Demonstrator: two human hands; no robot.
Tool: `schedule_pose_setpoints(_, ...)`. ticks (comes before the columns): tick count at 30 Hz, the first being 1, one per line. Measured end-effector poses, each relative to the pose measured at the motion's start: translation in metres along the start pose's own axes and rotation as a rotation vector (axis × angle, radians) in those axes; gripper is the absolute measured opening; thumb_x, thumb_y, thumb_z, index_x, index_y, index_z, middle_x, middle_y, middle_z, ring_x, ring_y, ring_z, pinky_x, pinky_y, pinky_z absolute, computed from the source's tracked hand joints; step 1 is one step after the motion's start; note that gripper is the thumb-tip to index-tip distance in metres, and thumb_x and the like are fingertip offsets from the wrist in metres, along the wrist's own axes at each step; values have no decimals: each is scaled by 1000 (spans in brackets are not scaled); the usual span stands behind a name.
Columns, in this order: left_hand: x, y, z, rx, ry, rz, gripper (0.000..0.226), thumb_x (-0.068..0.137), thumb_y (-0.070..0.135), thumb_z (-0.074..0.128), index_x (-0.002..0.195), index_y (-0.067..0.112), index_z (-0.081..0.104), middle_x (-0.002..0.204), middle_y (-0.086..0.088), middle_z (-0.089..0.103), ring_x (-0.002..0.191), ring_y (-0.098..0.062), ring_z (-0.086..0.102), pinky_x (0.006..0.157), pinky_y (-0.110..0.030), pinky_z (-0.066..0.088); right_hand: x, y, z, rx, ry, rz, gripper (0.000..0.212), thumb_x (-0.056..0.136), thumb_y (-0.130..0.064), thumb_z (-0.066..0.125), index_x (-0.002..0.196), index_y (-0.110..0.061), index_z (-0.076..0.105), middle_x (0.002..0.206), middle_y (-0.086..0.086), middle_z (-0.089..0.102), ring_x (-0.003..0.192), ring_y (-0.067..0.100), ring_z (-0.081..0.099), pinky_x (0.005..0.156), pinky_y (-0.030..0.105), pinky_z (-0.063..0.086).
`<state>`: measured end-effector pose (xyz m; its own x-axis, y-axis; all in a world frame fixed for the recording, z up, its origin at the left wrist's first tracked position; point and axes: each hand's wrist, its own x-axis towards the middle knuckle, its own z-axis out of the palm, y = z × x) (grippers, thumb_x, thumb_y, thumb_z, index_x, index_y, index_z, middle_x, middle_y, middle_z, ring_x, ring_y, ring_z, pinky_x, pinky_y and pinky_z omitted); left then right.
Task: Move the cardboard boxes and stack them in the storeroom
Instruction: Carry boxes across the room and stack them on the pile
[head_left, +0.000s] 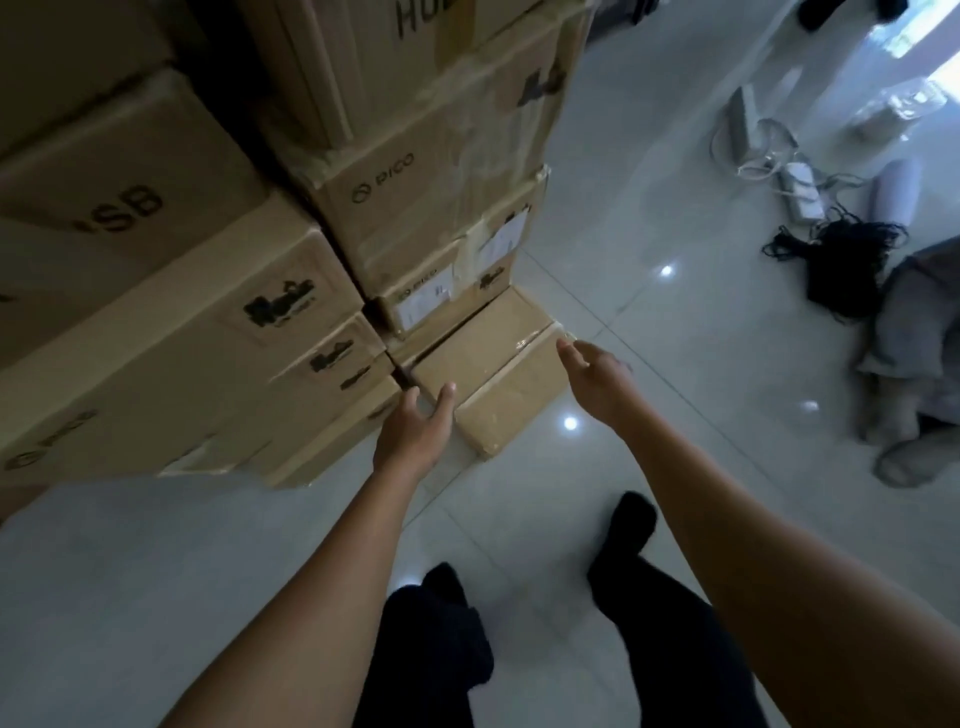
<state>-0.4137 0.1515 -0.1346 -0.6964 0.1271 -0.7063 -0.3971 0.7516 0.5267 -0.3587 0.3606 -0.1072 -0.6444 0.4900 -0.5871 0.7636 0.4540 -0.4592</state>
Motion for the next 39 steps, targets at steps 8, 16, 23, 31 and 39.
schedule_pose_setpoints(8,149,-28,118,-206,180,-157,84,94,61,42,154,9,16,158,-13,25,142,-31,29,108,-40,32,185,75,59,-126,-74,-140,62,98,-54,31,143,-12,41,144,16,45,133,31,41,107,41,35)
schedule_pose_setpoints(16,263,-98,209,-616,450,-367,93,82,67,57,149,9,29,146,-14,44,129,-34,46,105,-43,40,337,140,122,-97,-14,-169,69,89,-60,46,141,-16,35,143,16,39,130,35,40,103,44,34)
schedule_pose_setpoints(23,270,-104,213,-701,583,-261,73,81,61,63,137,16,50,135,-7,56,122,-29,53,102,-39,43,351,146,119,-113,-45,-241,69,88,-61,50,137,-15,39,134,17,50,122,35,47,94,41,38)
schedule_pose_setpoints(31,130,-61,143,-647,609,-262,75,80,66,60,136,18,49,134,-5,56,121,-27,53,92,-30,41,227,98,38,-5,-104,-275,67,87,-56,57,133,-13,36,129,14,52,115,31,52,84,35,40)
schedule_pose_setpoints(39,-61,-1,69,-640,703,-284,79,79,71,57,140,24,42,138,-3,52,126,-28,49,106,-43,39,78,27,-66,-39,-163,-395,64,85,-61,54,136,-25,40,129,7,56,120,31,51,96,40,42)
